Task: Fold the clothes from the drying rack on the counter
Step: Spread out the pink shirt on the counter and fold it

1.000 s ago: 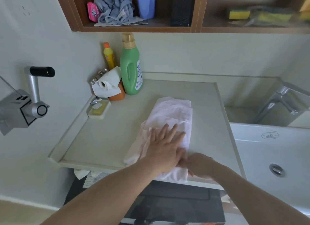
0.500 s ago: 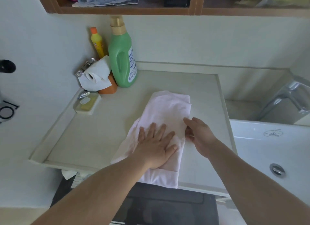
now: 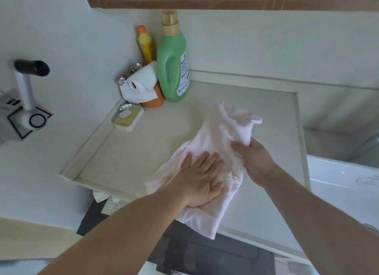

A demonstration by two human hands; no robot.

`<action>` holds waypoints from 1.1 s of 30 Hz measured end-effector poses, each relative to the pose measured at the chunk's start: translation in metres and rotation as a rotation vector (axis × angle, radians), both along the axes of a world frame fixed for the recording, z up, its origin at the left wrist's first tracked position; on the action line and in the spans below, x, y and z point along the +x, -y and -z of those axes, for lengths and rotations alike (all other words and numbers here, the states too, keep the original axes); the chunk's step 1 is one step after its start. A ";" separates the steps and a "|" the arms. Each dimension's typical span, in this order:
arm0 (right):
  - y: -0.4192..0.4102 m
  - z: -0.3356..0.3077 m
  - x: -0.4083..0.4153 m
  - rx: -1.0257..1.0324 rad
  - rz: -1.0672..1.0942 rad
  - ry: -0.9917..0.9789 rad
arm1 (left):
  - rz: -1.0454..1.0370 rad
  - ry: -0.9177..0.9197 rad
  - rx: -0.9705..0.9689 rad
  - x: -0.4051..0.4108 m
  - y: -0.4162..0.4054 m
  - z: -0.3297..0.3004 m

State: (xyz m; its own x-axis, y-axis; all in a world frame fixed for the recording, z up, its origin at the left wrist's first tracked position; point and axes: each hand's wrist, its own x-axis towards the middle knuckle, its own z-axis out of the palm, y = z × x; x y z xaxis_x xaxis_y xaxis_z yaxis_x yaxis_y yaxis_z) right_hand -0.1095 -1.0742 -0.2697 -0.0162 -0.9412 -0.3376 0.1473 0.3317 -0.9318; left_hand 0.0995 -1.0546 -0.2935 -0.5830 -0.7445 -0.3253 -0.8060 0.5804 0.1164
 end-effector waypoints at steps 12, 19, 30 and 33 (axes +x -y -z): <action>-0.067 -0.042 0.030 -0.141 -0.167 -0.386 | -0.201 -0.129 -0.393 -0.005 -0.013 -0.004; -0.094 -0.056 0.039 -0.157 -0.173 -0.493 | -0.168 -0.106 -0.512 0.003 -0.024 -0.010; -0.085 -0.052 0.041 -0.075 0.157 -0.451 | 0.079 0.060 -0.195 0.009 -0.037 -0.015; -0.092 -0.050 0.045 -0.102 0.119 -0.483 | 0.051 0.046 -0.135 0.009 -0.032 -0.020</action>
State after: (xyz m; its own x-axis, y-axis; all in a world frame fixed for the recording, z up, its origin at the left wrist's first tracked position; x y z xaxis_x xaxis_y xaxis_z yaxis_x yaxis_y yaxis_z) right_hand -0.0648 -0.9825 -0.2201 -0.2569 -0.9510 -0.1721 -0.2768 0.2430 -0.9297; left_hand 0.1086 -1.0230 -0.2733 -0.6083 -0.7528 -0.2517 -0.7775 0.6289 -0.0019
